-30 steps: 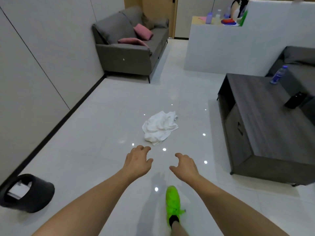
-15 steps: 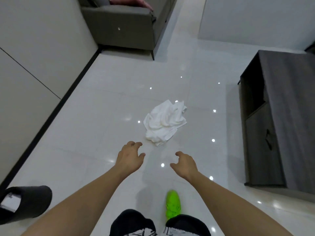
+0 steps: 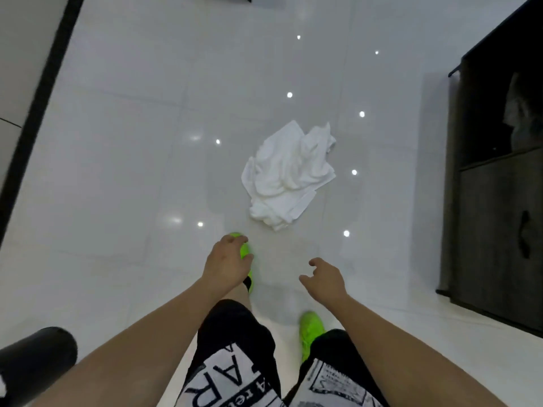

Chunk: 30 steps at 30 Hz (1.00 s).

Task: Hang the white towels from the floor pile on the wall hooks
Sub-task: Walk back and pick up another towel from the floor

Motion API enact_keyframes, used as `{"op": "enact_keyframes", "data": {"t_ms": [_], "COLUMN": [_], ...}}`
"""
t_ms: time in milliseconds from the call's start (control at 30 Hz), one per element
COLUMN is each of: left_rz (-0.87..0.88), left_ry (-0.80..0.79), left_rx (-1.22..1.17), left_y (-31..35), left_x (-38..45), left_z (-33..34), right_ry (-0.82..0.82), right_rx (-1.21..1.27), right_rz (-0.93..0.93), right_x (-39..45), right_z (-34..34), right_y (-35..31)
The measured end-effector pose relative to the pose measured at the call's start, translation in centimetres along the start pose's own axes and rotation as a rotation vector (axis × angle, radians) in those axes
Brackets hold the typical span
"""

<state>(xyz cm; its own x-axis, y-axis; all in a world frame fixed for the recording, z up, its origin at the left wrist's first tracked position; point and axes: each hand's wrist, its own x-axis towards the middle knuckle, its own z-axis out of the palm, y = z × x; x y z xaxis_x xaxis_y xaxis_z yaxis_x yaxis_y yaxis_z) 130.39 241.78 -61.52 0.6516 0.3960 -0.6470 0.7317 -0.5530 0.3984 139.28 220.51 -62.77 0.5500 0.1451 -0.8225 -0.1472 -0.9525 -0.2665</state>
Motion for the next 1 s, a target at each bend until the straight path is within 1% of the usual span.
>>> {"op": "enact_keyframes", "data": {"t_ms": [167, 300, 433, 567, 633, 700, 767, 900, 1000], "left_rz": [-0.042, -0.076, -0.106, -0.145, -0.157, -0.165, -0.168, -0.156, -0.152], "left_ry": [-0.065, -0.107, -0.139, -0.112, -0.130, -0.192, -0.238, -0.261, -0.265], "left_rx": [0.036, 0.057, 0.083, 0.029, 0.019, 0.039, 0.058, 0.064, 0.073], "left_y": [-4.3, -7.6, -10.7, -12.9, -13.6, -14.0, -14.0, -13.1, -12.0], "left_x": [10.7, 18.0, 24.9, 30.1, 31.7, 32.9, 34.1, 36.0, 36.7], "left_z": [-0.9, 1.0, 5.1, 10.1, 12.7, 15.2, 17.4, 19.9, 20.5], "right_ry": [-0.019, -0.009, -0.032, -0.039, -0.051, -0.064, -0.095, -0.155, -0.128], "right_rx": [0.080, 0.137, 0.172, 0.262, 0.436, 0.634, 0.772, 0.964, 1.029], "right_rz": [0.107, 0.148, 0.182, 0.277, 0.360, 0.450, 0.516, 0.534, 0.519], "right_x": [9.4, 17.9, 27.2, 35.9, 39.3, 41.8, 43.8, 45.5, 45.5], "right_z": [2.4, 4.5, 7.5, 10.6, 11.7, 12.6, 13.6, 14.6, 14.5], "right_y": [-4.4, -6.0, -4.9, -1.8, -0.3, 0.7, 1.5, 2.4, 2.3]}}
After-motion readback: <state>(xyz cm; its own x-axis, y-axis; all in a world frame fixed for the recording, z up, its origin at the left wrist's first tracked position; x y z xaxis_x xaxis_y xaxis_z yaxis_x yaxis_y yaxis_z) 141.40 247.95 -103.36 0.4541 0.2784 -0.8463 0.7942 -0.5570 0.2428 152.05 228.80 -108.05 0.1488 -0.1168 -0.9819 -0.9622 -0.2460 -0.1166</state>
